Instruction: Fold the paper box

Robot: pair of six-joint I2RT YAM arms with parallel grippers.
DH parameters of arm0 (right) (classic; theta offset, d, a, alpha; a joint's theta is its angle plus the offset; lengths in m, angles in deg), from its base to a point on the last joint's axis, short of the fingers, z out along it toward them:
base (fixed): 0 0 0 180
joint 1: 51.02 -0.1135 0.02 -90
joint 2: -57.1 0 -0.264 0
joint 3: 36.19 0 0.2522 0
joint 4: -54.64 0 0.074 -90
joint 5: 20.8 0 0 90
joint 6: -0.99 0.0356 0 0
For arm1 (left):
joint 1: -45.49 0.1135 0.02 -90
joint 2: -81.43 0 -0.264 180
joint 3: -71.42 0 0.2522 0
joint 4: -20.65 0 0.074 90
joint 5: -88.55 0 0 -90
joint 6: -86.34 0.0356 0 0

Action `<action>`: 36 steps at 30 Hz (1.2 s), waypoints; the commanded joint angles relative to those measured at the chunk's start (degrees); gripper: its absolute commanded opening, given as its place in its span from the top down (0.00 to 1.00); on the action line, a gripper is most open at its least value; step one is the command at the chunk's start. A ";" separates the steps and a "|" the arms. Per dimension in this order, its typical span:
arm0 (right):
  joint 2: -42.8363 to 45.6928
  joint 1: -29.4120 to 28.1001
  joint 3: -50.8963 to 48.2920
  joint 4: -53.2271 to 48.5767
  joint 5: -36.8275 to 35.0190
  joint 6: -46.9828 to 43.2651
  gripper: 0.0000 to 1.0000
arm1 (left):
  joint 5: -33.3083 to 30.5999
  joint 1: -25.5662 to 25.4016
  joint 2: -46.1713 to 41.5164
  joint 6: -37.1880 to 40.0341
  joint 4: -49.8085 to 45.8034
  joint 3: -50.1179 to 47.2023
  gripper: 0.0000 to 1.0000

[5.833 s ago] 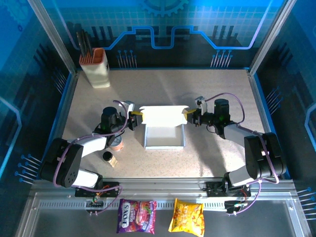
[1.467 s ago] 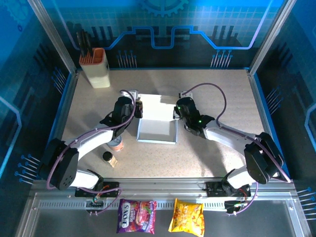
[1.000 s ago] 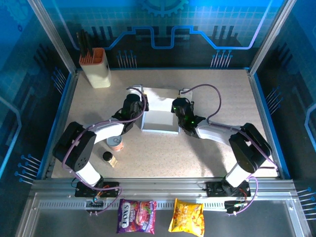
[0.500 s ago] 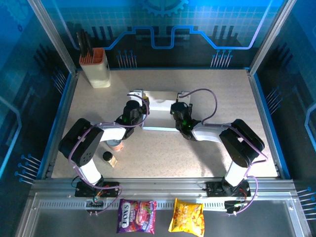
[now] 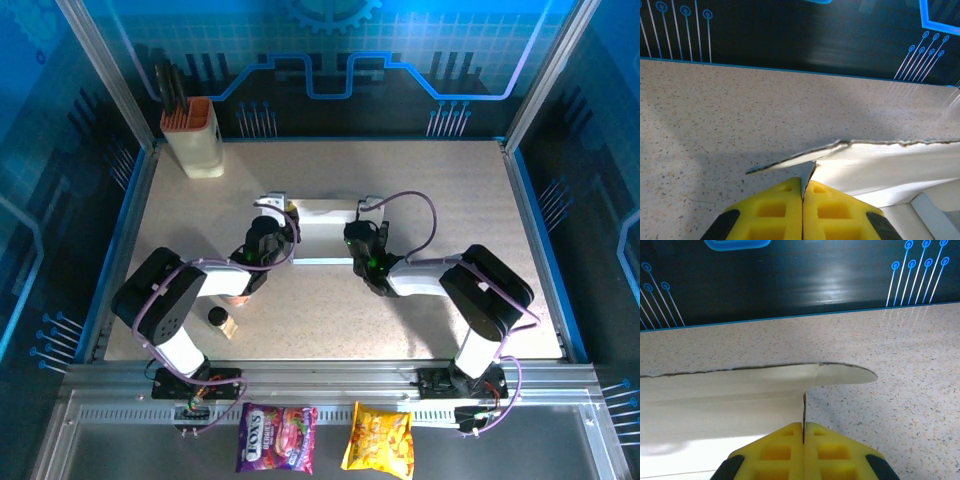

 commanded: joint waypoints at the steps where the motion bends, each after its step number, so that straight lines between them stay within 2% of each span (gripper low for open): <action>1: 0.70 -3.16 -1.19 2.58 3.48 0.92 1.00 | 4.79 -3.27 -1.68 -2.65 3.00 -1.30 0.94; 7: 0.91 -3.76 -2.22 2.68 3.28 1.81 1.00 | 2.92 -4.23 -2.45 -5.90 3.76 -1.97 0.96; 16: 1.11 -3.78 -0.86 0.72 3.80 1.93 1.00 | 1.02 -4.87 -3.26 -6.94 0.29 1.33 0.91; 22: 0.65 -3.82 -0.20 0.19 4.17 1.91 1.00 | 1.11 -4.87 -2.11 -7.03 -0.89 3.27 0.96; 36: 1.72 -5.00 -3.33 -0.11 3.34 3.50 1.00 | 1.00 -5.96 -2.31 -8.12 0.18 -1.34 0.96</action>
